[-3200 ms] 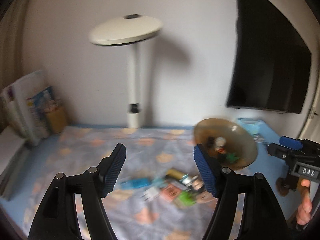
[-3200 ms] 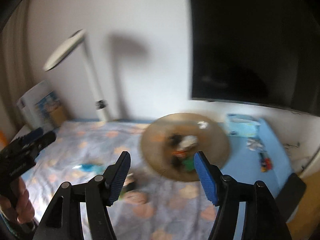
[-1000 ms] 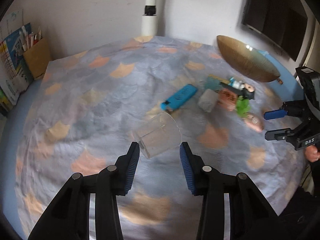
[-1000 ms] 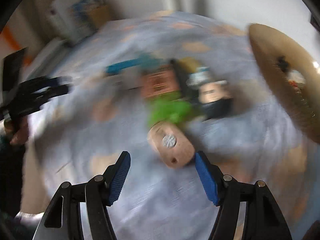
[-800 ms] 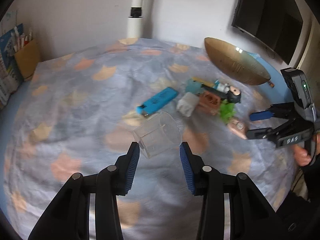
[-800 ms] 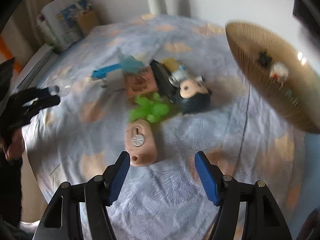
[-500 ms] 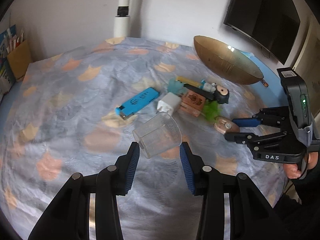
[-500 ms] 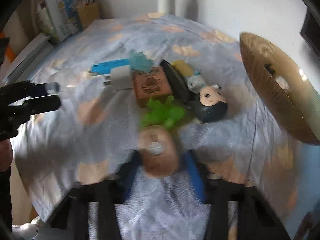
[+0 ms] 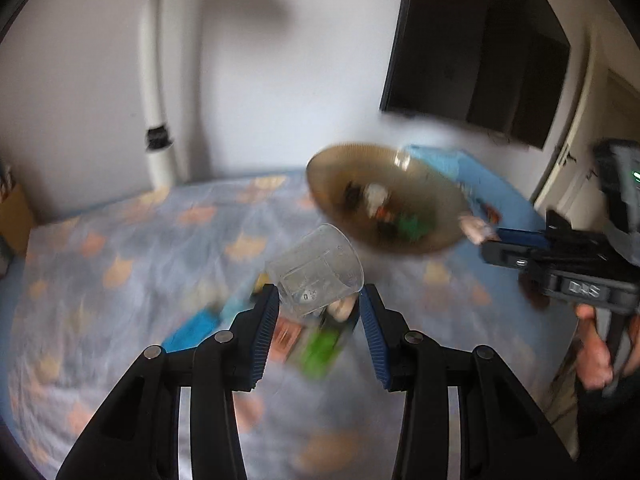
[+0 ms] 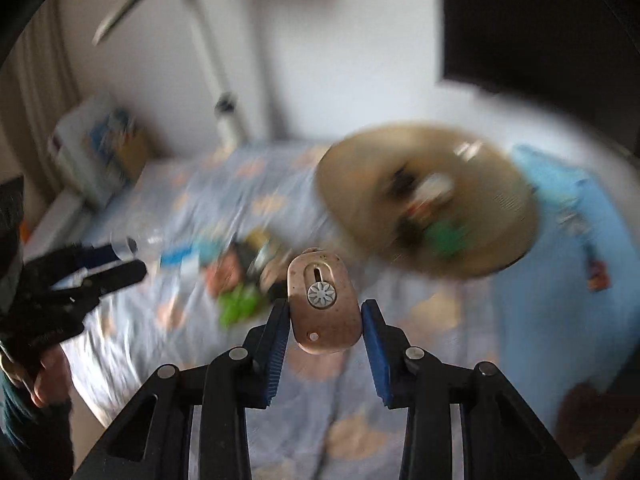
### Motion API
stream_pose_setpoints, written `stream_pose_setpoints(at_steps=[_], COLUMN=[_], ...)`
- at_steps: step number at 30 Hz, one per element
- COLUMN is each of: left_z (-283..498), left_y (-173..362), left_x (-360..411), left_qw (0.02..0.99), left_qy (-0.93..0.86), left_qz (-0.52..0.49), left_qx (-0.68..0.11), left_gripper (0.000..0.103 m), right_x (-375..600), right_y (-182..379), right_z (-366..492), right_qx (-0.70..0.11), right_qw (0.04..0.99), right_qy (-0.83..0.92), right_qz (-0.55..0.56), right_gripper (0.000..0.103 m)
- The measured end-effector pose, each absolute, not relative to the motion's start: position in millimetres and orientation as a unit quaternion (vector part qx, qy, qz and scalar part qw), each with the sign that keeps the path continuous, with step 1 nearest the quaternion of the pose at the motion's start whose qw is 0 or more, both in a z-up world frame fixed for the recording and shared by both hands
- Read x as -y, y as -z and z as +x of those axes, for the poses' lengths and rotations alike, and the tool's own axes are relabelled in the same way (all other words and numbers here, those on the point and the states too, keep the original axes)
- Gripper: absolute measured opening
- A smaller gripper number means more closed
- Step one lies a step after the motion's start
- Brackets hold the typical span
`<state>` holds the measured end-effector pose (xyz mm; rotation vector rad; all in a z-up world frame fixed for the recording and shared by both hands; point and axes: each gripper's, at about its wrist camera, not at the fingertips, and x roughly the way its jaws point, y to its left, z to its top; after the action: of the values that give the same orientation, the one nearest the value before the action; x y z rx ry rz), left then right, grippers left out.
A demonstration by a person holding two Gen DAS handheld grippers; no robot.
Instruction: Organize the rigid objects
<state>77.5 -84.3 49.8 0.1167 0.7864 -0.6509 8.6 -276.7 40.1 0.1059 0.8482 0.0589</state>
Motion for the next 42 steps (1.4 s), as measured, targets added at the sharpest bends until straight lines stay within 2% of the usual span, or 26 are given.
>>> stream_pose_setpoints(at_steps=[3, 7, 15, 19, 21, 22, 26, 28, 29, 33, 35, 40, 42], left_z=[94, 106, 123, 133, 139, 139, 125, 110, 102, 50, 30, -12, -22], left_y=[-63, -68, -9, -5, -8, -11, -30, -43, -48, -68, -72, -81, -81], left_x=[125, 178, 234, 239, 240, 237, 213, 188, 177, 129, 108, 37, 14], left_qw=[0.863, 0.861, 0.834, 0.841, 0.843, 0.845, 0.856, 0.863, 0.866, 0.889, 0.896, 0.891, 0.897], left_qy=[0.334, 0.350, 0.350, 0.344, 0.339, 0.333, 0.328, 0.316, 0.312, 0.268, 0.214, 0.206, 0.184], left_qz=[0.048, 0.054, 0.093, 0.089, 0.090, 0.088, 0.072, 0.054, 0.044, 0.033, 0.040, -0.059, -0.070], left_qx=[-0.375, -0.364, -0.416, -0.408, -0.408, -0.409, -0.394, -0.392, -0.389, -0.370, -0.388, -0.399, -0.397], left_gripper=[0.039, 0.039, 0.039, 0.040, 0.051, 0.060, 0.062, 0.062, 0.062, 0.063, 0.063, 0.063, 0.063], right_x=[303, 333, 379, 387, 391, 393, 400, 399, 398, 379, 364, 323, 308], right_y=[-79, -101, -49, -34, -31, -30, -45, -54, -58, -67, -70, -83, -92], right_z=[6, 10, 52, 65, 71, 74, 61, 46, 37, -10, -28, -71, -87], right_qx=[-0.371, -0.339, -0.404, -0.425, -0.429, -0.434, -0.419, -0.404, -0.397, -0.381, -0.376, -0.381, -0.374], right_qw=[0.926, 0.934, 0.899, 0.889, 0.888, 0.886, 0.890, 0.895, 0.896, 0.898, 0.901, 0.903, 0.909], right_qy=[0.012, 0.042, 0.083, 0.082, 0.081, 0.089, 0.095, 0.092, 0.091, 0.062, 0.056, 0.041, 0.036], right_qz=[0.068, 0.107, 0.146, 0.146, 0.146, 0.140, 0.151, 0.166, 0.175, 0.213, 0.209, 0.196, 0.183], right_gripper=[0.036, 0.036, 0.036, 0.036, 0.037, 0.040, 0.043, 0.059, 0.061, 0.062, 0.062, 0.062, 0.062])
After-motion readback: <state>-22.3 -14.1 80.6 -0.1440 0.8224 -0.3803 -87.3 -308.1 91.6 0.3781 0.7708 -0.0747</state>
